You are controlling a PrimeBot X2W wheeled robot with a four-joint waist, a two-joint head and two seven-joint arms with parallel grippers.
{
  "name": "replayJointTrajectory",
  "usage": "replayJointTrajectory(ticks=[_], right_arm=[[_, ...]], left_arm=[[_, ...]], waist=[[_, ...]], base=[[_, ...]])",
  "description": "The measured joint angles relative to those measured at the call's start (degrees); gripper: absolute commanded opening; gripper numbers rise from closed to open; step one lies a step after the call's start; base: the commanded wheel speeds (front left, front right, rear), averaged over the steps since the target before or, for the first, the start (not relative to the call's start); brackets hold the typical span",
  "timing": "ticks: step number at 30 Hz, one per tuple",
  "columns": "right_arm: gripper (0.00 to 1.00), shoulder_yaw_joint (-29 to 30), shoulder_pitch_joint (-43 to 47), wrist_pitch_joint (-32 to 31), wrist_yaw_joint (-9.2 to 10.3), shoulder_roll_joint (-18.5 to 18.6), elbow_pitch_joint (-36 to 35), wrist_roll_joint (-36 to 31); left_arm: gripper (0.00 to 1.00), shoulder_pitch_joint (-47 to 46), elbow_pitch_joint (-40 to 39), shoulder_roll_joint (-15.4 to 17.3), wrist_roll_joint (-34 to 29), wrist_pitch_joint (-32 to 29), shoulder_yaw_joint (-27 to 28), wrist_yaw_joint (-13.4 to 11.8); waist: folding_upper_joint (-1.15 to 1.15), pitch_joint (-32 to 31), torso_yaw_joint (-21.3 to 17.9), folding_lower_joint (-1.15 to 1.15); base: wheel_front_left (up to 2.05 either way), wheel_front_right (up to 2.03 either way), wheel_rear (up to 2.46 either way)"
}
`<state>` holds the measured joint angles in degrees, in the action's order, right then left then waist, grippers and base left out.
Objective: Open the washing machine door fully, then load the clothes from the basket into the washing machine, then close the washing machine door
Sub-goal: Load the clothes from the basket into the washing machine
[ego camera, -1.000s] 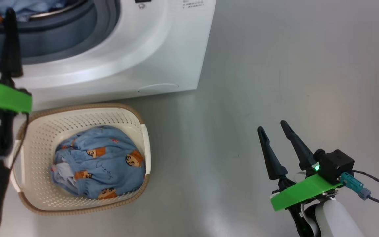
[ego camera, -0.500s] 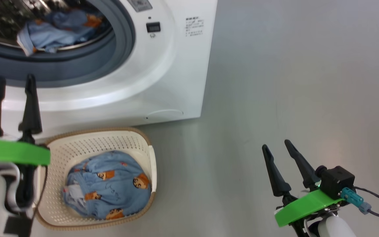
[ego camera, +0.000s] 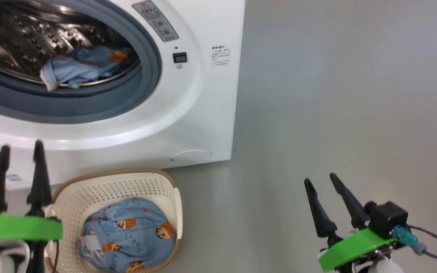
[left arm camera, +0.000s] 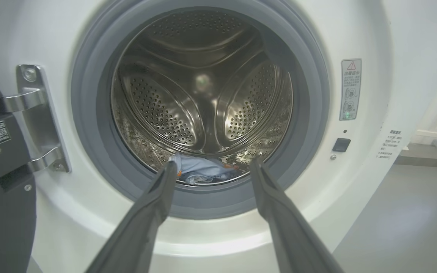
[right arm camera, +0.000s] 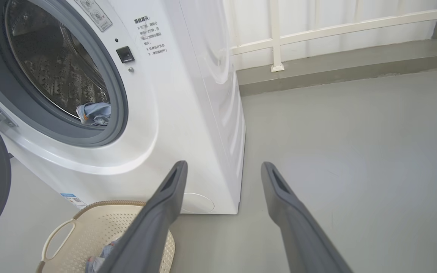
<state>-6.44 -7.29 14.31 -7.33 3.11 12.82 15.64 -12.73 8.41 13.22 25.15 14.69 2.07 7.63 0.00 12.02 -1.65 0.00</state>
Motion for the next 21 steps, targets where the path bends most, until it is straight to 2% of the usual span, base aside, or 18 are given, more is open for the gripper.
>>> replayJointTrajectory(ticks=[10, 21], right_arm=[[1.0, 0.23, 1.88, 0.0, 0.0, -0.03, 0.49, 0.01], [1.0, 1.43, 4.0, 0.0, 0.0, -0.11, 0.7, 0.01]], left_arm=[[1.0, 8.7, -1.24, -3.58, -3.47, 0.0, 4.33, 0.0], [1.0, 16.25, -3.56, -5.68, -8.62, -0.01, 5.95, 0.0]], waist=[[0.0, -3.9, -0.19, 0.0], [0.0, -7.3, -0.29, 0.0]], base=[[0.0, 0.0, 0.0], [0.0, 0.0, 0.0]])
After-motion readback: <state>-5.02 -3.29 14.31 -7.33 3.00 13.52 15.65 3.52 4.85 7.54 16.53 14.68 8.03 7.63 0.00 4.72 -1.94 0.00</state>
